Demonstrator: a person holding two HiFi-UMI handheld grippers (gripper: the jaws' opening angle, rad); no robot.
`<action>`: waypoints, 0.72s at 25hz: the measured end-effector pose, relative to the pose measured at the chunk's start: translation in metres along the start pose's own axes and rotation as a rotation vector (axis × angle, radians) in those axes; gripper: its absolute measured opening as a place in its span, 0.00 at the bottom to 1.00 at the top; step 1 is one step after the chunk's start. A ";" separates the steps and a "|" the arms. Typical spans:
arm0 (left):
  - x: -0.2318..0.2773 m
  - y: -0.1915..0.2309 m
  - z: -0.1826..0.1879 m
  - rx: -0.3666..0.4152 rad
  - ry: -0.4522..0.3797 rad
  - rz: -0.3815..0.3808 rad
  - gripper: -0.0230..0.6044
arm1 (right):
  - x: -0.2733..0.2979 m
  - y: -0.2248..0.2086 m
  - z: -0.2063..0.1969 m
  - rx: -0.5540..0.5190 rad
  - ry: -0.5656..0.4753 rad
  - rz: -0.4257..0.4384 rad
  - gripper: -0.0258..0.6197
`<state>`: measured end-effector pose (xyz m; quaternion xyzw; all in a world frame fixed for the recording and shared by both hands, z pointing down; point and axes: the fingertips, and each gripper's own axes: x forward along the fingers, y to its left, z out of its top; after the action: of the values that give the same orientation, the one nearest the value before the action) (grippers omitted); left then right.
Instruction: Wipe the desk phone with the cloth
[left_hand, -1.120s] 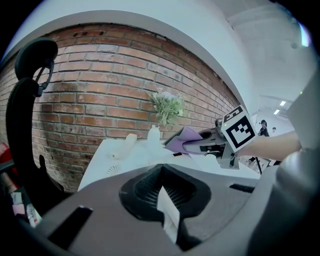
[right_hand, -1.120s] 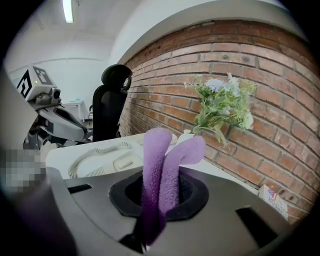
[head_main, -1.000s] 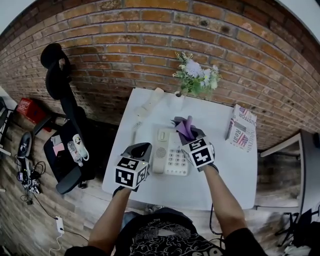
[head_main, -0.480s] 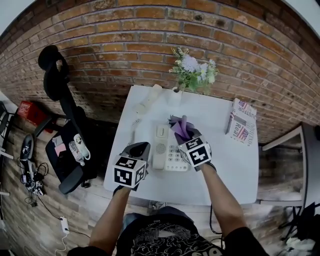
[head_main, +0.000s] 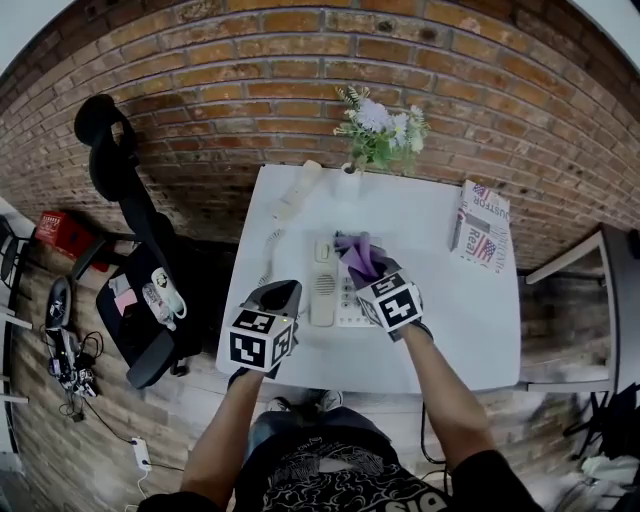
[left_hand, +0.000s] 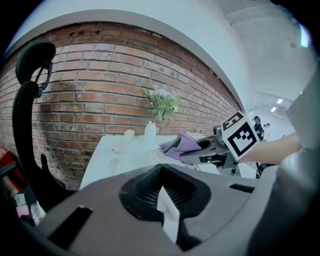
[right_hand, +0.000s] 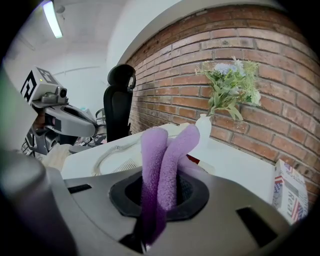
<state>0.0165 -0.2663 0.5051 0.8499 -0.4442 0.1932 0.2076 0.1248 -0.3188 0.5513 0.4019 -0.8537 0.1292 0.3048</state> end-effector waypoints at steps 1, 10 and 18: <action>-0.001 0.000 -0.001 0.001 0.002 -0.006 0.05 | -0.001 0.002 -0.001 0.009 0.001 -0.002 0.11; -0.008 -0.004 -0.011 0.019 0.030 -0.075 0.05 | -0.010 0.017 -0.018 0.085 0.024 -0.037 0.11; -0.020 -0.008 -0.018 0.038 0.037 -0.129 0.05 | -0.021 0.037 -0.037 0.121 0.050 -0.064 0.11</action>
<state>0.0105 -0.2394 0.5084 0.8767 -0.3810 0.2037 0.2118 0.1220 -0.2646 0.5674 0.4433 -0.8232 0.1808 0.3051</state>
